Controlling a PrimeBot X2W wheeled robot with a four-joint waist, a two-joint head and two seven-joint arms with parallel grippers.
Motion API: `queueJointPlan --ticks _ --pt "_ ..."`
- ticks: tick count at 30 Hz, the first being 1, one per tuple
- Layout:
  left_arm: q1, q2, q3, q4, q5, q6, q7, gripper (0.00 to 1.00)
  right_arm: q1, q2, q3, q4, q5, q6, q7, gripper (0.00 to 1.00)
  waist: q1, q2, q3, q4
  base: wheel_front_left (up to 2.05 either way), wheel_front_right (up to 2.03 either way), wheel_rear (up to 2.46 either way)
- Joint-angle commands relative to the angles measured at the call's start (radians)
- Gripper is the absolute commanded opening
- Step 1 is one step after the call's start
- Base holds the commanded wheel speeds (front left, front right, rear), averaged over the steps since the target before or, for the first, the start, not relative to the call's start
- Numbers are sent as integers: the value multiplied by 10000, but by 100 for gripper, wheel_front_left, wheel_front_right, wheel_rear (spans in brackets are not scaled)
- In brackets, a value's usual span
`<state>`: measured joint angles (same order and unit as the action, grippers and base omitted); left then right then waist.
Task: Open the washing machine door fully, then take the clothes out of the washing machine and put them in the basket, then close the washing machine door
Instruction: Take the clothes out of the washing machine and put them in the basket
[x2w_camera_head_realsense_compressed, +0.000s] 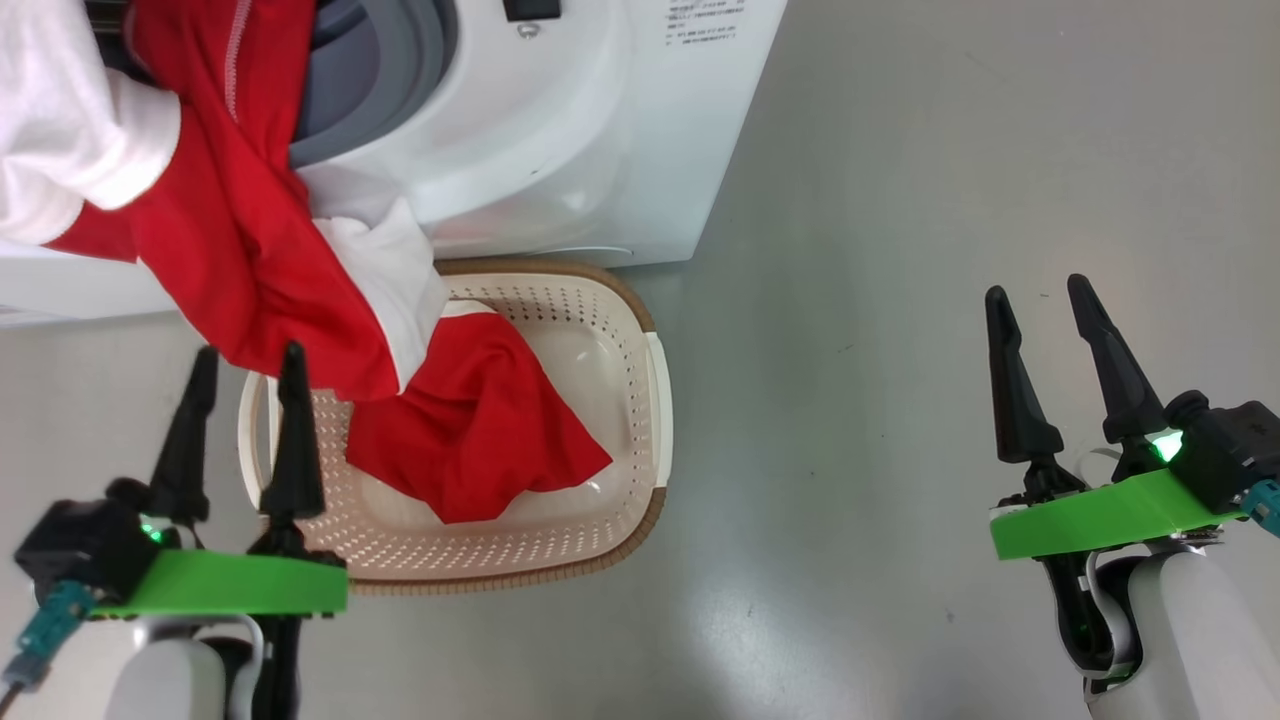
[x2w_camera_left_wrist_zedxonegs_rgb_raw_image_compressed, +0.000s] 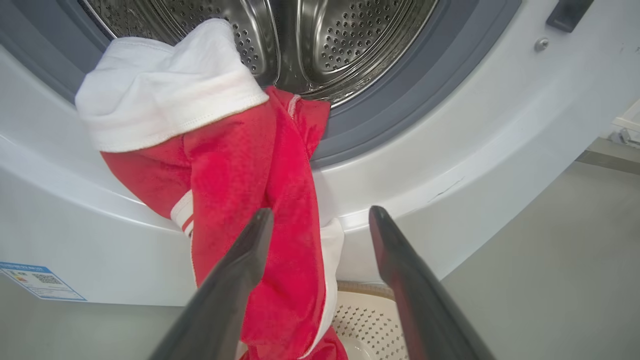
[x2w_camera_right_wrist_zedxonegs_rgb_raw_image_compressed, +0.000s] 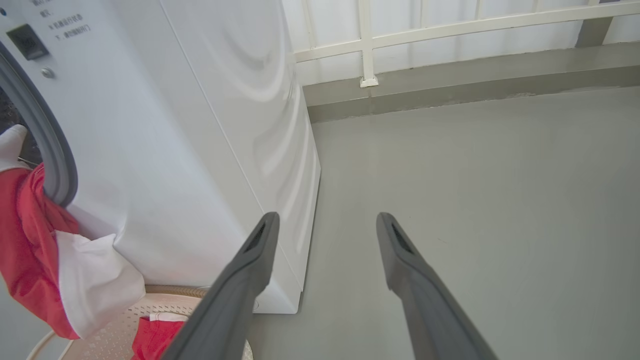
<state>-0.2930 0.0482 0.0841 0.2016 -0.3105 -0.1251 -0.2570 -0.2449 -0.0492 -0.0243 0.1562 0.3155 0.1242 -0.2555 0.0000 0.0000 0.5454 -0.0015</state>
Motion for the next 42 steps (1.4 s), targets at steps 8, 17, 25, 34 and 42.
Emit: queueJointPlan --ticks 8,17,25,34,42 --pt "-1141 717 645 34 -158 -56 -48 100 79 -10 163 -226 -40 65 -63 100 0 0 109 43 0 0 0" --pt "-3120 1495 709 2354 -264 -56 -48 100 -54 -10 251 -250 -25 65 -63 100 0 0 297 -94 0 0 0" --pt "-4719 1862 24 4393 -1071 -56 -48 100 -129 -10 288 -284 80 65 -63 100 0 0 455 -336 0 0 0" --pt "-5489 2326 -1521 5552 -2010 -56 -48 100 -163 -10 337 -267 180 65 -63 100 0 0 462 -499 0 0 0" --pt "-5874 2669 -2458 6105 -2151 -56 -48 100 -143 -10 377 -281 217 65 -63 100 0 0 443 -555 0 0 0"
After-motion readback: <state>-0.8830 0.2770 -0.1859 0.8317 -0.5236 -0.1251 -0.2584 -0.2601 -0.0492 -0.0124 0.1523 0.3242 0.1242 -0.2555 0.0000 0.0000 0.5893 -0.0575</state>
